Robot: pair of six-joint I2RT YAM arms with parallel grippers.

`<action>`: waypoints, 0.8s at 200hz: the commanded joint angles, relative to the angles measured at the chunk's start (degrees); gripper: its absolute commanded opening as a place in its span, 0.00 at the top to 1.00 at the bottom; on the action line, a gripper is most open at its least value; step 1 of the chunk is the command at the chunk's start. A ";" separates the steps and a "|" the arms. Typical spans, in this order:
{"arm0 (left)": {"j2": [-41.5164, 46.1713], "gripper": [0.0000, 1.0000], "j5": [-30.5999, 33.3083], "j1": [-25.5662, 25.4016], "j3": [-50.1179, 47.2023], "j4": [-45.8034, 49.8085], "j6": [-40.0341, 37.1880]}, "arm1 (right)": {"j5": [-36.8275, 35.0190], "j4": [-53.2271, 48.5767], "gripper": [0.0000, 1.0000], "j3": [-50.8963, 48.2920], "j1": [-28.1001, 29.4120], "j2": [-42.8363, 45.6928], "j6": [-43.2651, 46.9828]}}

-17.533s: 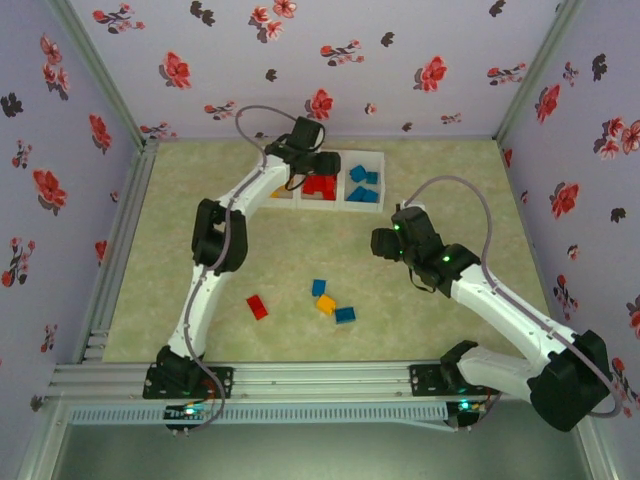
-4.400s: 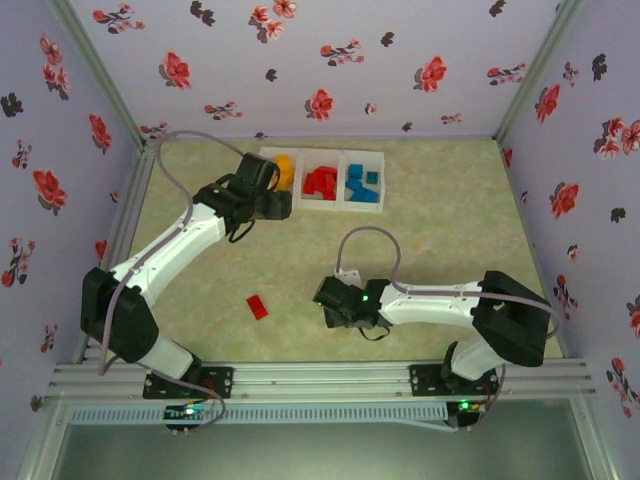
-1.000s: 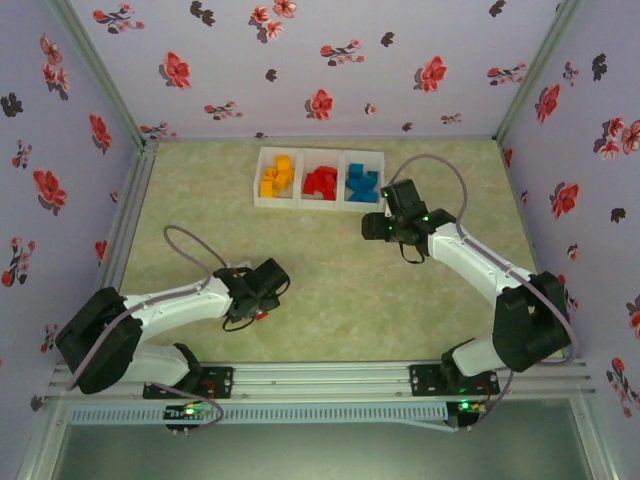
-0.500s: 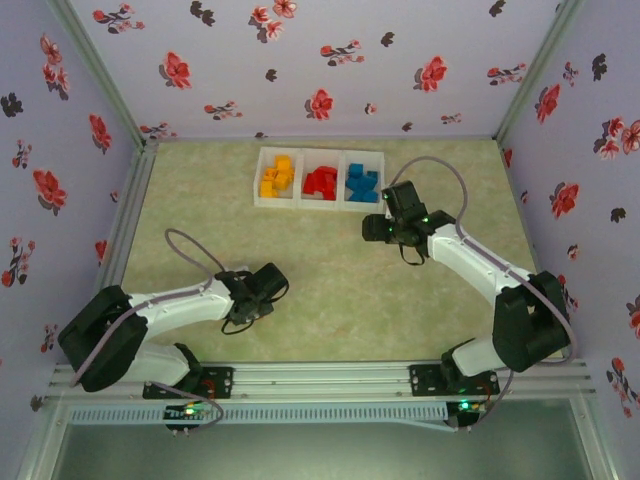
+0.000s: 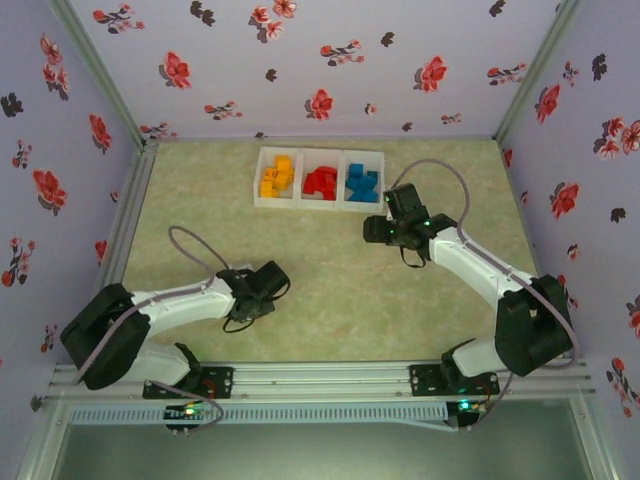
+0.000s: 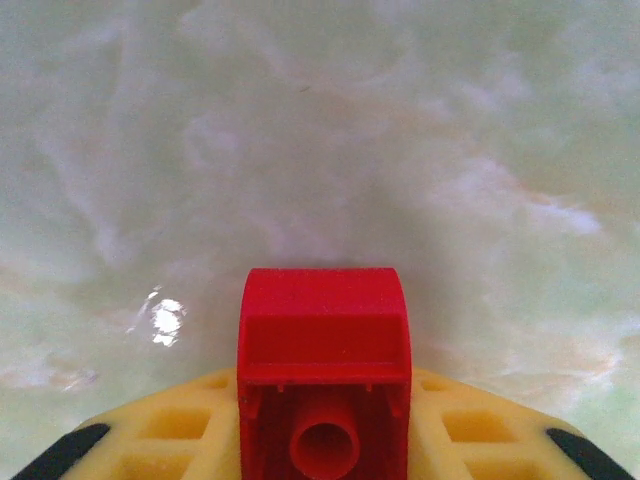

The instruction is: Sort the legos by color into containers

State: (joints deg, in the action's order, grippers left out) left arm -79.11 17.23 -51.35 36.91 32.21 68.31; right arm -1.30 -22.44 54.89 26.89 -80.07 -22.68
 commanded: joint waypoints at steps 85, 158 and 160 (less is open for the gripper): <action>-10.90 0.80 -1.53 4.07 31.59 4.10 -30.16 | -2.03 1.82 0.33 -6.56 -0.18 7.75 -2.13; -25.39 0.80 -4.86 10.63 55.82 5.11 -45.73 | -1.34 0.35 0.34 -9.78 -0.09 13.13 -3.29; -25.66 0.80 -5.22 10.85 56.52 5.07 -46.14 | -1.27 0.26 0.34 -9.86 -0.09 13.33 -3.30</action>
State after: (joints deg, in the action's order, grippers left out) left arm -100.36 13.93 -43.18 86.96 35.97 30.20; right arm -2.15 -21.28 46.50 26.89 -69.19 -24.53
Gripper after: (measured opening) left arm 0.343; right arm 0.665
